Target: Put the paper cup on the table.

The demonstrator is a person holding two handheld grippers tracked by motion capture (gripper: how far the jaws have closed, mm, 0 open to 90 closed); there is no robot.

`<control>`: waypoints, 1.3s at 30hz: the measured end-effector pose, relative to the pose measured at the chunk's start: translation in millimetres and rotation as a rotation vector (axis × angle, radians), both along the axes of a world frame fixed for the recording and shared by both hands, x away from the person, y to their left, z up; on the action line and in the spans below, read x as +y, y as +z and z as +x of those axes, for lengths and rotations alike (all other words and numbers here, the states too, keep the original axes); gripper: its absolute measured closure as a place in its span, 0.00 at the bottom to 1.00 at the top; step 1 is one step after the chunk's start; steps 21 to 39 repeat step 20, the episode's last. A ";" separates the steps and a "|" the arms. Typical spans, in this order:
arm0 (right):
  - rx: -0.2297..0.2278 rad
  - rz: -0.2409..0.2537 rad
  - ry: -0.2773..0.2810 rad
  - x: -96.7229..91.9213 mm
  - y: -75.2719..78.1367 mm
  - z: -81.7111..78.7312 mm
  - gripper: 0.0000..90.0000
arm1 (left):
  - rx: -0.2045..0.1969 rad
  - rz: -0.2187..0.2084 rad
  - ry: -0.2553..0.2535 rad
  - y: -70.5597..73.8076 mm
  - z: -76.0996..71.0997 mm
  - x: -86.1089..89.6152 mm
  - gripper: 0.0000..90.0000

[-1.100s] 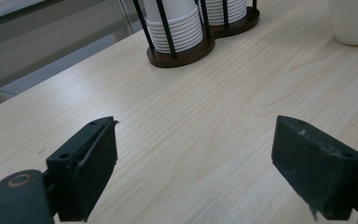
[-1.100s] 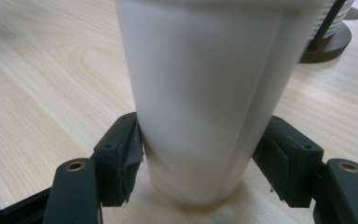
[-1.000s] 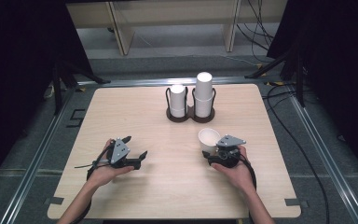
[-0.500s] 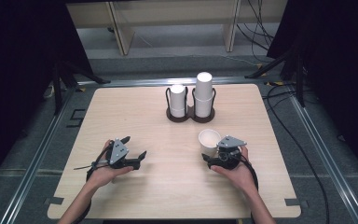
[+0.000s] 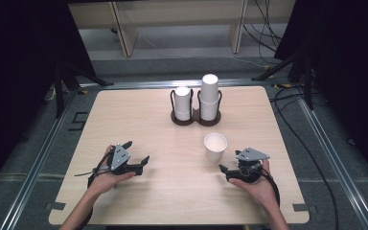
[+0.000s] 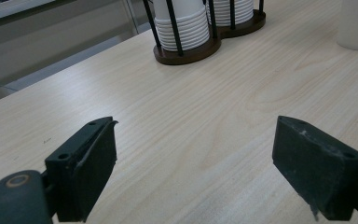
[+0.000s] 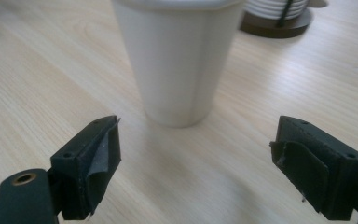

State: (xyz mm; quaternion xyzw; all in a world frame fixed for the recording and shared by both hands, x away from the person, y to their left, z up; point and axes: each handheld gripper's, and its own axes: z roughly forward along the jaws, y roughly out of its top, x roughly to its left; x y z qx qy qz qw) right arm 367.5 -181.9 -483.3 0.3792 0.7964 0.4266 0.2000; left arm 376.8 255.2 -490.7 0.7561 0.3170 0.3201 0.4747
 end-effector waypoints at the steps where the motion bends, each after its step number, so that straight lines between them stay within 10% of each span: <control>1: -0.013 0.003 0.005 -3.5 0.6 -0.5 0.17 | -0.012 0.008 -0.007 0.3 0.9 0.5 0.15; 16: -0.189 0.131 -0.228 -54.4 1.7 -15.0 0.17 | 0.003 -0.017 0.012 -3.2 -0.5 1.0 0.15; 39: -0.193 0.136 -0.244 -56.4 -0.1 -15.7 0.17 | -0.023 -0.008 -0.009 -3.2 1.1 -0.5 0.14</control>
